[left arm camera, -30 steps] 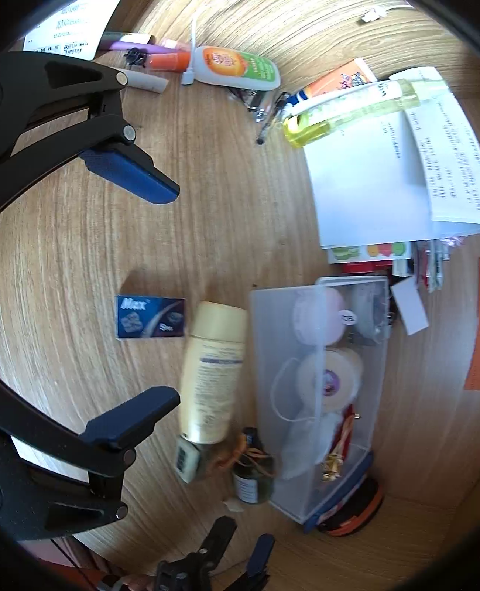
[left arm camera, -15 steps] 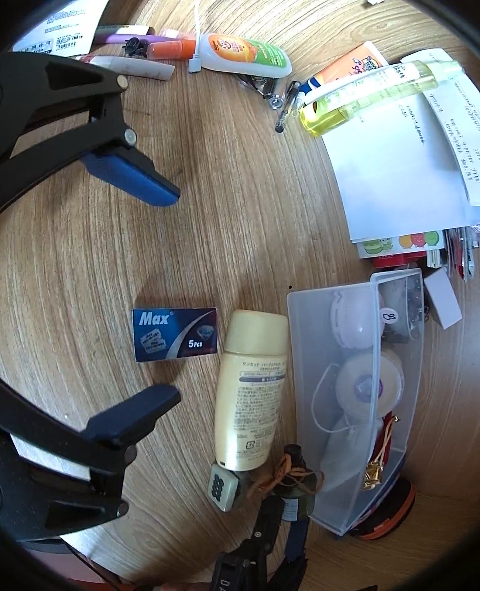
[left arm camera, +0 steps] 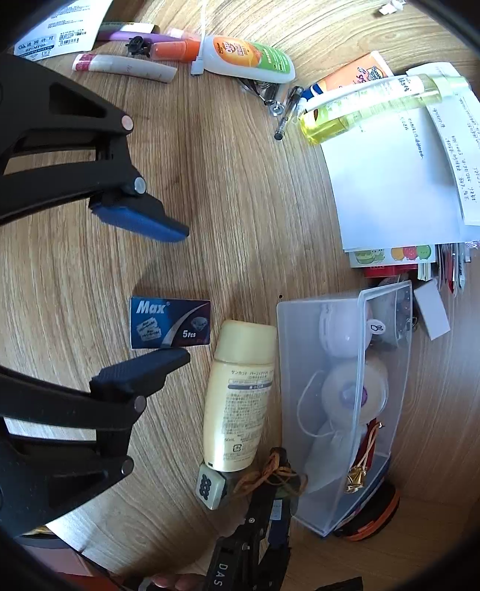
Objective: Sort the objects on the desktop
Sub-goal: 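Grasp the blue 'Max' box with the left tool while the right tool grasps the dark green bottle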
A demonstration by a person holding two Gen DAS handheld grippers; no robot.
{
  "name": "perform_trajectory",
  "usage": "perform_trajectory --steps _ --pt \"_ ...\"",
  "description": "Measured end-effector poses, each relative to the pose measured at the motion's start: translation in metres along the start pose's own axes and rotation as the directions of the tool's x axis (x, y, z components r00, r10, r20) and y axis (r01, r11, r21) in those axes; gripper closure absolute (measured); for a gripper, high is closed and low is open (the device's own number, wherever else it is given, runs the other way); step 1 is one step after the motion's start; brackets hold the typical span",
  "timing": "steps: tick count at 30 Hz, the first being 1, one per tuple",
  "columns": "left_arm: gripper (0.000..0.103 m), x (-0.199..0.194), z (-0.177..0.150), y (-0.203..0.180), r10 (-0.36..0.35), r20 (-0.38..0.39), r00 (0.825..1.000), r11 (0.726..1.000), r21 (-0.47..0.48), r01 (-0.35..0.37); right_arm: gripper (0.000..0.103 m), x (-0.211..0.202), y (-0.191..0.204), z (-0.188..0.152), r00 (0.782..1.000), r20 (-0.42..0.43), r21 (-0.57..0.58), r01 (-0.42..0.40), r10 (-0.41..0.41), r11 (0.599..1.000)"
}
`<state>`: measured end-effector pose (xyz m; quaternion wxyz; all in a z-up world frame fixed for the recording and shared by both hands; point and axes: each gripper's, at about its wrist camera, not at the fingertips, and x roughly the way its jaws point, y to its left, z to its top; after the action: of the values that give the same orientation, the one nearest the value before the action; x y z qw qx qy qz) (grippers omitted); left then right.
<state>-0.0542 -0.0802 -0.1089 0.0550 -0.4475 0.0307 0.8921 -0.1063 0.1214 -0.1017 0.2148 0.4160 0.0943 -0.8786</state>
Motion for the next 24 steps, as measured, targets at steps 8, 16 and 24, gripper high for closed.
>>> perform_trajectory --steps 8,16,24 --pt "0.056 0.001 0.002 -0.005 0.013 0.015 1.000 1.000 -0.015 -0.012 0.048 -0.008 0.003 0.000 0.999 0.031 -0.031 0.014 -0.013 0.999" --pt "0.076 0.000 0.002 -0.014 0.020 0.022 1.000 1.000 0.016 -0.020 0.048 -0.028 0.001 -0.004 0.996 0.083 -0.041 0.041 -0.037 0.998" --pt "0.077 -0.002 0.000 -0.011 0.014 0.022 1.000 1.000 -0.011 -0.013 0.048 -0.051 -0.020 -0.013 0.989 0.119 0.002 0.086 -0.086 0.996"
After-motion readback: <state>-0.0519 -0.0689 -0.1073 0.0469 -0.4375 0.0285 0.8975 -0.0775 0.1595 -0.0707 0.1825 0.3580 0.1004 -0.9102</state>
